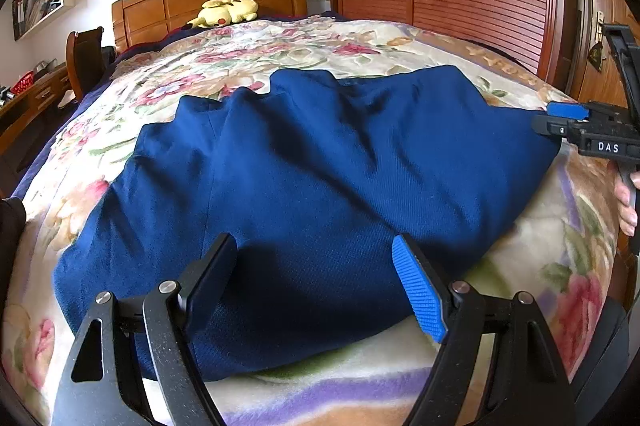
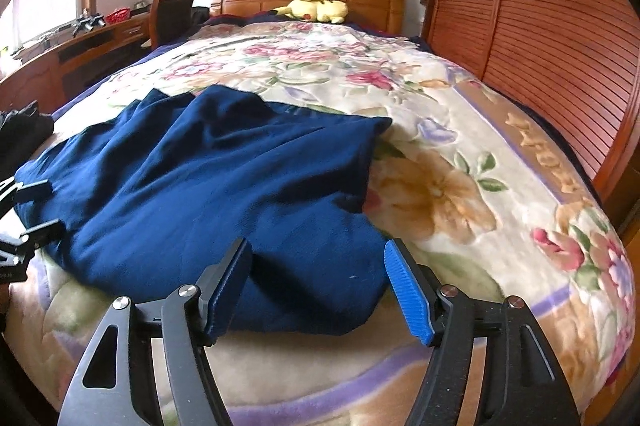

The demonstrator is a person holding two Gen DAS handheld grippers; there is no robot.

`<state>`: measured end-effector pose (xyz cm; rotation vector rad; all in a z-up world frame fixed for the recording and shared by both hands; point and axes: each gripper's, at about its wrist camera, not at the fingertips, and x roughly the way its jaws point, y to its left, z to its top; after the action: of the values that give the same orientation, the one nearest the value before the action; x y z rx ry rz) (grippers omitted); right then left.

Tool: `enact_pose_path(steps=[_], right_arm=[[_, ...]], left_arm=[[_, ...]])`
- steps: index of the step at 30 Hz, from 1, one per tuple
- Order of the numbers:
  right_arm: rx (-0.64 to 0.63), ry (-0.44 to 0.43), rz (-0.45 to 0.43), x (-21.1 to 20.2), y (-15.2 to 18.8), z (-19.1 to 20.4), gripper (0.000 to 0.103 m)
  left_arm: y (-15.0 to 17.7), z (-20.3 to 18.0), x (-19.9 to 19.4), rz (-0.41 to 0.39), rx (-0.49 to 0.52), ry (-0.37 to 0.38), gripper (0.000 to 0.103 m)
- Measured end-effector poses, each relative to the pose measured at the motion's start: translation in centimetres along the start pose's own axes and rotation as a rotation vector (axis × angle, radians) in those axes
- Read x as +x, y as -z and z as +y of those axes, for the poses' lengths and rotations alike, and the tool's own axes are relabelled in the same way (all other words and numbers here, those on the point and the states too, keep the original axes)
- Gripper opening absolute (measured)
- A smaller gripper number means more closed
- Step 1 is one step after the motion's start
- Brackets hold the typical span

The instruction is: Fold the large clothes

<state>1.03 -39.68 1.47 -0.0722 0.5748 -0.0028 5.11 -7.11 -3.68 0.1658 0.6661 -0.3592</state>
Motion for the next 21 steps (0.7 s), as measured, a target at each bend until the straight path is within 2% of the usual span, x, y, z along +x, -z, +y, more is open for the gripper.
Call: enact_pose_path(steps=[6, 13, 21], right_arm=[[0.044, -0.009, 0.045, 1.3, 0.6, -0.9, 0.077], [0.038, -0.013, 0.093, 2.9, 1.2, -0.6, 0.083], [0.031, -0.029, 0.111, 3.7, 1.3, -0.4, 0.085]], left_arm=[[0.0, 0.0, 0.1, 0.003, 0.002, 0.0, 0.081], [0.0, 0.0, 0.1, 0.004, 0.002, 0.0, 0.081], [0.1, -0.1, 0.2, 0.007, 0.003, 0.002, 0.081]])
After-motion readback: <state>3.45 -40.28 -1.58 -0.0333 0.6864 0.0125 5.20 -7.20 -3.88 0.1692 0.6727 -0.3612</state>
